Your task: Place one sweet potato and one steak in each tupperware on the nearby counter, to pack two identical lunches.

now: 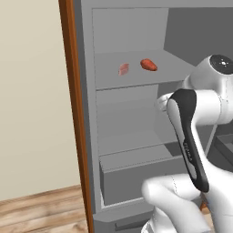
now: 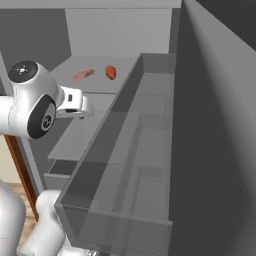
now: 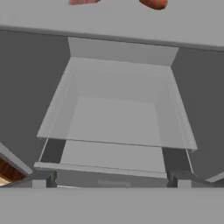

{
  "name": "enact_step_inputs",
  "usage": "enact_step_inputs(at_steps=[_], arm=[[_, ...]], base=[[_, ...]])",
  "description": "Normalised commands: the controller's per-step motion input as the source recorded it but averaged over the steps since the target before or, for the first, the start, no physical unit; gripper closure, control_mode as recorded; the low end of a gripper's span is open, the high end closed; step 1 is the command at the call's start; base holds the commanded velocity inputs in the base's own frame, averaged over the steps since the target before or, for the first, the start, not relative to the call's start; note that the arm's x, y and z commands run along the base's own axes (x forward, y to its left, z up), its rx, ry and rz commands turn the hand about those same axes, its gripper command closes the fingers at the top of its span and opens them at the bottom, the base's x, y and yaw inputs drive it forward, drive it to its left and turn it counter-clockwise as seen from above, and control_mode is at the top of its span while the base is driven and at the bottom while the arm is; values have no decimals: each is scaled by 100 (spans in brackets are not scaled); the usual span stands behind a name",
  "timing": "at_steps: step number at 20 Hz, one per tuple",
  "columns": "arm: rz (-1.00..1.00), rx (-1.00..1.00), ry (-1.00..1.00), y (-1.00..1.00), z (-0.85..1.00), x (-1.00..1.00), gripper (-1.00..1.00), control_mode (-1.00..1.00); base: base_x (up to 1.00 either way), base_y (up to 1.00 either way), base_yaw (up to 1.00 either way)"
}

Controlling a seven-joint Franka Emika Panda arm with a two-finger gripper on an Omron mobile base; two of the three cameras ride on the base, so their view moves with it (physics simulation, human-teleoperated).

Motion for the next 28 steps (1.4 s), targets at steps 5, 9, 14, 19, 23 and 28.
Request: enact_step_inputs(at_steps=[5,9,14,19,23,28], arm=[[0,0,-17,-7,26,35,-100,-100],[0,0,-15,0,29,29,-100,-100],[0,0,-14,0,29,22,-100,-100],[-1,0,-3,2,37,2,-100,-100],[-4,0,0,15,24,10,-100,-100],[-3,0,0,28,5,18,-100,-100]], base=[[0,0,0],[0,0,0],[0,0,0],[0,0,0],[0,0,0],[0,0,0]])
